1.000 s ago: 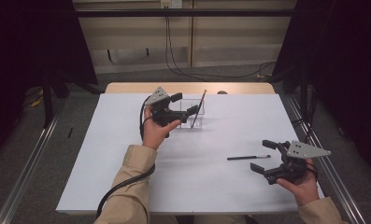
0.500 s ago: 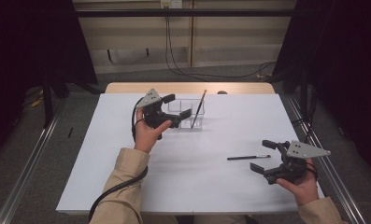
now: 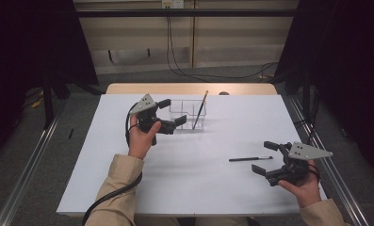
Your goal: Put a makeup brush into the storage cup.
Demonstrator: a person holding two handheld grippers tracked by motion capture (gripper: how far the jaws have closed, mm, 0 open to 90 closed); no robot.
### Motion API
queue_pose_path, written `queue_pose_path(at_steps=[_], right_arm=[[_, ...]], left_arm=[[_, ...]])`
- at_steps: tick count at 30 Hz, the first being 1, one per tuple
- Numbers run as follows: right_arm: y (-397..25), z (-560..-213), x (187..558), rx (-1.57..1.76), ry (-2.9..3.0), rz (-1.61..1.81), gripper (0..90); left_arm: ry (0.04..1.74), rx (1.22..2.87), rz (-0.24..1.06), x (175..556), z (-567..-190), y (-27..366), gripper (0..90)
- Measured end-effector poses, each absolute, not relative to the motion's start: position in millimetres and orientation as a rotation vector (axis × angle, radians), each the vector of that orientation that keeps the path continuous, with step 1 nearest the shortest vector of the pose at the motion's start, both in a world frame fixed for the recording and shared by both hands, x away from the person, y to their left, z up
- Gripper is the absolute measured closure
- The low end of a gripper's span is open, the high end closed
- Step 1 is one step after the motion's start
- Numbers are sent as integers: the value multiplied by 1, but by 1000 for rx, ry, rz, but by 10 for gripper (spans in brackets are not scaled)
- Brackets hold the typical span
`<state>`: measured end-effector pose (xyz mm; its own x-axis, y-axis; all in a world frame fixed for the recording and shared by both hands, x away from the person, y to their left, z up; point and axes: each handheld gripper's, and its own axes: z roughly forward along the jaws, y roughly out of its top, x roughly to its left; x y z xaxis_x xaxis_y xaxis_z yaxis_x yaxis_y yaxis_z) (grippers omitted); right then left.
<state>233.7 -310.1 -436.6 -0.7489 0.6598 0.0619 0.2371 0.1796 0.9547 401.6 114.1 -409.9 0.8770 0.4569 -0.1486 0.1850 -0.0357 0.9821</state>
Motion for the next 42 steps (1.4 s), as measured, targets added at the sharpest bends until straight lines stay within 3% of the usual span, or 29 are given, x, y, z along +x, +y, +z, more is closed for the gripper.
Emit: queue_pose_path(at_steps=[42], right_arm=[[-316,-437,235,887,2053,1642,0]], left_arm=[[529,1603,273,379,-416,168,0]])
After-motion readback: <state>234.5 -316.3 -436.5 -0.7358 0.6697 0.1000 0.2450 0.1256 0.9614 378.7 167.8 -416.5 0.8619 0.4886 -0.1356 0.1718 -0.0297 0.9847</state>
